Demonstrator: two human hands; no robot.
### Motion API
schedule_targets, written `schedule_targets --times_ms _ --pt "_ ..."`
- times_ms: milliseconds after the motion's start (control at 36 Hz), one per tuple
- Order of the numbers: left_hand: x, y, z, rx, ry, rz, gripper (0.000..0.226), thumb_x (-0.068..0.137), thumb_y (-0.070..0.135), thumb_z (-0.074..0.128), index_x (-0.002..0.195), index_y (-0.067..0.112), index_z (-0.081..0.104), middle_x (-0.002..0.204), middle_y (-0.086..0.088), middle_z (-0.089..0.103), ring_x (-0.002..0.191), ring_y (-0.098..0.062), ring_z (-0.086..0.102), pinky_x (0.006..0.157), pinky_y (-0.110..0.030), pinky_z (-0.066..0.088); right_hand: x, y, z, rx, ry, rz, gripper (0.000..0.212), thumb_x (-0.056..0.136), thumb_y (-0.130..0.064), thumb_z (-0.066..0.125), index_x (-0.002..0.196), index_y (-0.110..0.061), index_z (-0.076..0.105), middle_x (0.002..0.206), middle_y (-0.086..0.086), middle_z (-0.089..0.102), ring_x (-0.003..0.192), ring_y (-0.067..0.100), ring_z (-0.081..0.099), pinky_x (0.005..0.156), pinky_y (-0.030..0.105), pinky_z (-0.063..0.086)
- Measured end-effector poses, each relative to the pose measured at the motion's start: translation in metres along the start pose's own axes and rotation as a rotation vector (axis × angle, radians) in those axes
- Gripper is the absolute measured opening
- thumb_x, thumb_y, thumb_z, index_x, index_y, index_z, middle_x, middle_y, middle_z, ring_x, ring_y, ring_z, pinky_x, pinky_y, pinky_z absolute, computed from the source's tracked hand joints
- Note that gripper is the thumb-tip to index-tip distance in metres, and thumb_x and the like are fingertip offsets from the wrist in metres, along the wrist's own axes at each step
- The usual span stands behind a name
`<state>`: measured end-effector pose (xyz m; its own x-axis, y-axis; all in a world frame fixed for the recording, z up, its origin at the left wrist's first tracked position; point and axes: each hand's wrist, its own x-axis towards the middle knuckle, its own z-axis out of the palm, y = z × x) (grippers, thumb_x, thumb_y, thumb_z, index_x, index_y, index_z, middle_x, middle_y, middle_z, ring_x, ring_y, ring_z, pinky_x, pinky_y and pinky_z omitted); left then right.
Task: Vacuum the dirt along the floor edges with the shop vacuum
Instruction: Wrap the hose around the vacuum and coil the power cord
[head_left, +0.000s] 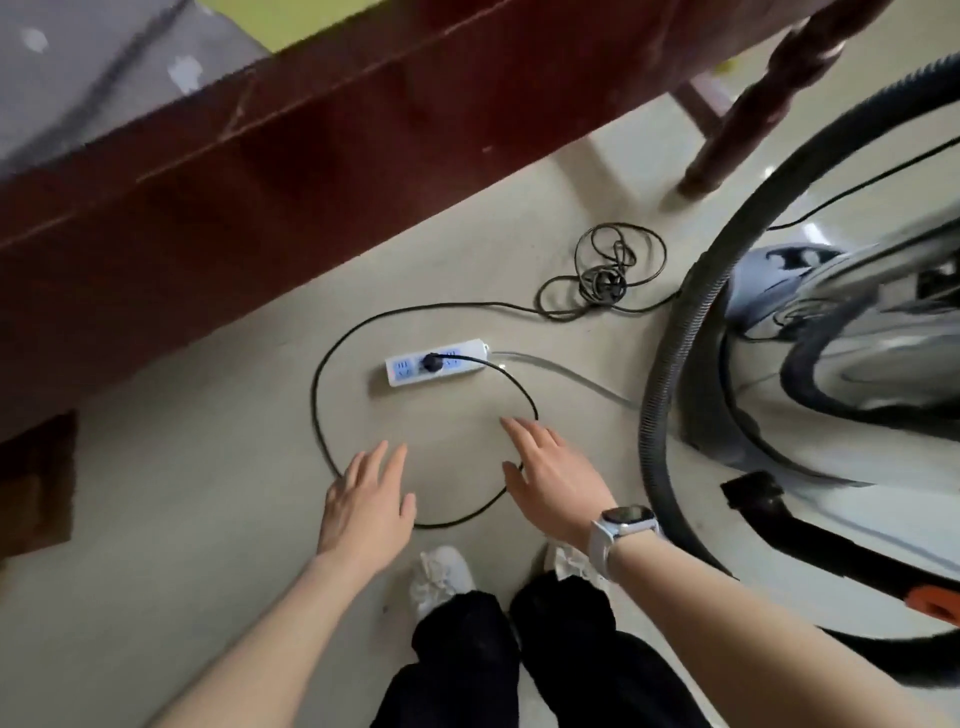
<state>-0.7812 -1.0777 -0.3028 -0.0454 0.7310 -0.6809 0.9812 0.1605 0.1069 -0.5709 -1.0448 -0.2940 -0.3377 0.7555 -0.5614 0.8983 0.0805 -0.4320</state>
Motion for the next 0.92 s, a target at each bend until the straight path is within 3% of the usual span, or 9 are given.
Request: schedule_targets --times_ms 167,278,361,417,500,611,750,917 --pt "0.129 -0.024 0.074 -0.081 0.075 0.004 0.067 0.099 0.031 0.042 0.153 0.03 0.004 0.162 0.005 0.002 0.148 -0.021 0.006 0.118 -0.037 0.018 0.128 0.033 0.057 -0.178 0.077 -0.158 0.05 0.1 -0.027 0.041 0.148 -0.017 0.031 0.15 0.007 0.036 0.139 0.026 0.03 0.112 0.036 0.023" --pt "0.218 -0.04 0.1 -0.097 0.18 0.007 0.066 0.101 0.032 0.039 0.153 0.03 -0.001 0.161 0.006 -0.009 0.149 -0.019 -0.005 0.118 -0.041 0.016 0.219 0.039 0.086 -0.178 0.17 -0.223 0.044 0.099 -0.021 0.043 0.142 -0.018 0.042 0.14 0.009 0.046 0.129 0.031 0.041 0.1 0.039 0.036" --pt "0.269 -0.051 0.107 -0.048 0.241 0.038 0.065 0.1 0.035 0.04 0.153 0.03 0.002 0.162 0.006 -0.005 0.149 -0.019 -0.004 0.116 -0.041 0.014 0.269 0.034 0.102 -0.233 0.145 -0.235 0.044 0.101 -0.03 0.039 0.144 -0.021 0.037 0.139 0.005 0.045 0.127 0.028 0.041 0.091 0.039 0.042" --pt "0.294 -0.055 0.109 -0.103 0.249 0.077 0.064 0.099 0.039 0.044 0.153 0.032 0.01 0.161 0.008 0.003 0.149 -0.016 0.0 0.116 -0.041 0.015 0.292 0.03 0.111 -0.299 0.112 -0.226 0.037 0.102 -0.034 0.038 0.133 -0.017 0.045 0.129 0.007 0.052 0.117 0.03 0.051 0.076 0.037 0.041" --pt "0.308 -0.058 0.115 -0.202 0.329 0.12 0.06 0.095 0.04 0.053 0.149 0.031 0.028 0.157 0.011 0.024 0.146 -0.012 0.016 0.112 -0.035 0.019 0.308 0.032 0.12 -0.364 0.133 -0.186 0.024 0.101 -0.035 0.039 0.111 -0.015 0.05 0.107 0.01 0.064 0.096 0.034 0.061 0.064 0.033 0.034" --pt "0.305 -0.058 0.117 -0.291 0.454 0.133 0.055 0.091 0.036 0.062 0.143 0.031 0.043 0.148 0.013 0.041 0.138 -0.009 0.033 0.103 -0.034 0.026 0.304 0.032 0.114 -0.278 0.155 -0.139 0.03 0.1 -0.037 0.042 0.112 -0.017 0.061 0.103 0.011 0.067 0.093 0.034 0.06 0.063 0.03 0.031" --pt "0.306 -0.056 0.115 -0.267 0.453 0.125 0.056 0.09 0.039 0.063 0.142 0.034 0.043 0.146 0.018 0.041 0.136 -0.005 0.033 0.105 -0.034 0.024 0.297 0.036 0.11 -0.385 0.145 -0.162 0.025 0.098 -0.025 0.044 0.111 -0.019 0.064 0.103 0.012 0.067 0.09 0.035 0.06 0.063 0.029 0.03" --pt "0.317 -0.049 0.104 -0.124 0.384 0.093 0.057 0.09 0.039 0.059 0.142 0.035 0.036 0.141 0.018 0.042 0.133 -0.005 0.034 0.104 -0.037 0.026 0.289 0.025 0.064 -0.16 0.328 -0.159 0.027 0.096 -0.037 0.048 0.096 -0.019 0.068 0.084 0.007 0.067 0.078 0.03 0.058 0.055 0.033 0.031"
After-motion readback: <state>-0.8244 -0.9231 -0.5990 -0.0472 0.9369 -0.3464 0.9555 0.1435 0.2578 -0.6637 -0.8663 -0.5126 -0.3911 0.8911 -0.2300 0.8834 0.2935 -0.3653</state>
